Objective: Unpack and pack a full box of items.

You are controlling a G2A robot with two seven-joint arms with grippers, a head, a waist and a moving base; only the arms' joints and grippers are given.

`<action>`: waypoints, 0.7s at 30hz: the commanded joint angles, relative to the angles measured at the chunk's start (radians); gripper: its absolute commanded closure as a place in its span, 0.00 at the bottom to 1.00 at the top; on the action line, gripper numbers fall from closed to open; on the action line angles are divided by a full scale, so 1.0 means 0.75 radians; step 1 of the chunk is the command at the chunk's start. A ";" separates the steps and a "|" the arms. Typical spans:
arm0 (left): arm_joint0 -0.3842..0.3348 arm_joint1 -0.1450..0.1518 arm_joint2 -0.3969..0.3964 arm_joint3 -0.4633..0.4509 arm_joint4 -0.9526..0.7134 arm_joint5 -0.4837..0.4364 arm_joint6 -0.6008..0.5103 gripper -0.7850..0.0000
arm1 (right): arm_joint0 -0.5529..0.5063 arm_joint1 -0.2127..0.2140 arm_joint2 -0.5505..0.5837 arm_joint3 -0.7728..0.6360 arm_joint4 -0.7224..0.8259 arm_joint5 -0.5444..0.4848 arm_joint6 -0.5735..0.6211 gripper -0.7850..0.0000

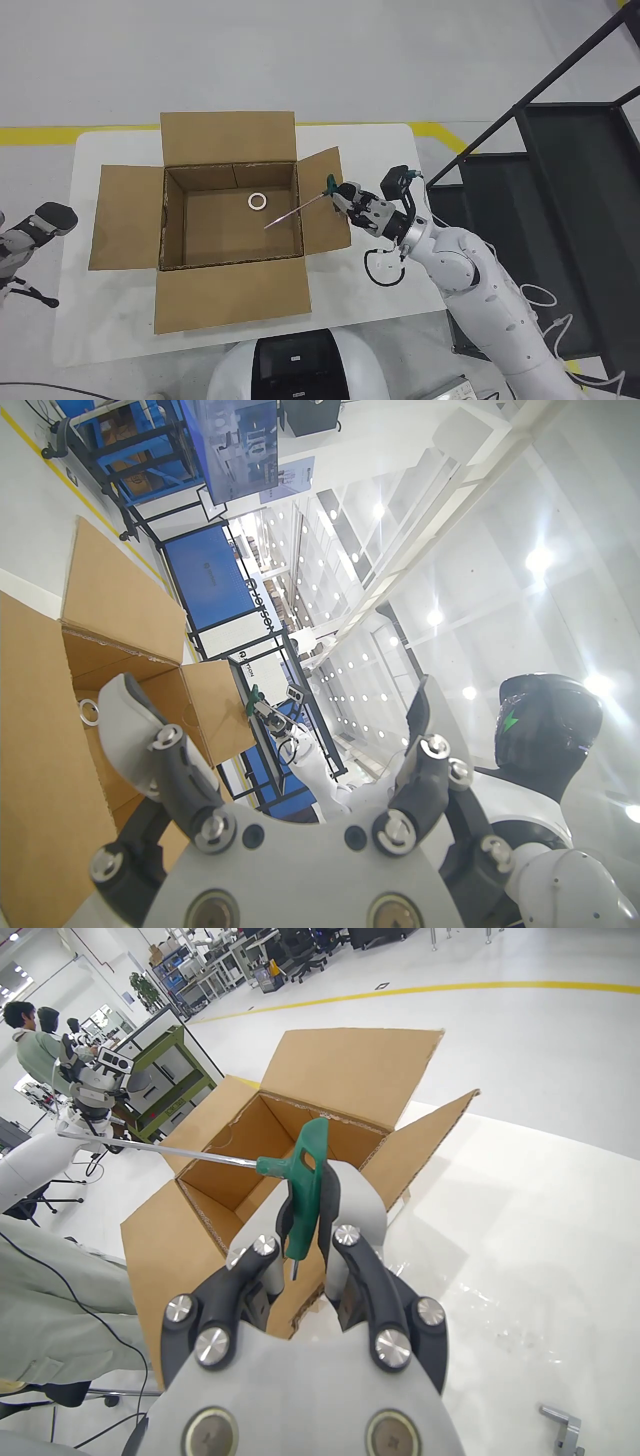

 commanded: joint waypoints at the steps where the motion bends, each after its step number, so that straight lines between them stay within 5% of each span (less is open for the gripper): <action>1: 0.000 0.000 0.000 0.000 0.000 0.000 0.000 0.00 | 0.000 0.000 0.000 0.000 0.000 0.000 0.000 1.00; 10: 0.000 0.000 0.000 0.000 0.000 0.000 0.000 0.00 | 0.035 -0.007 -0.045 -0.039 -0.037 0.028 0.028 1.00; 21: 0.000 0.000 0.000 0.000 0.000 0.000 0.000 0.00 | 0.321 -0.068 -0.336 0.040 -0.197 0.226 0.181 1.00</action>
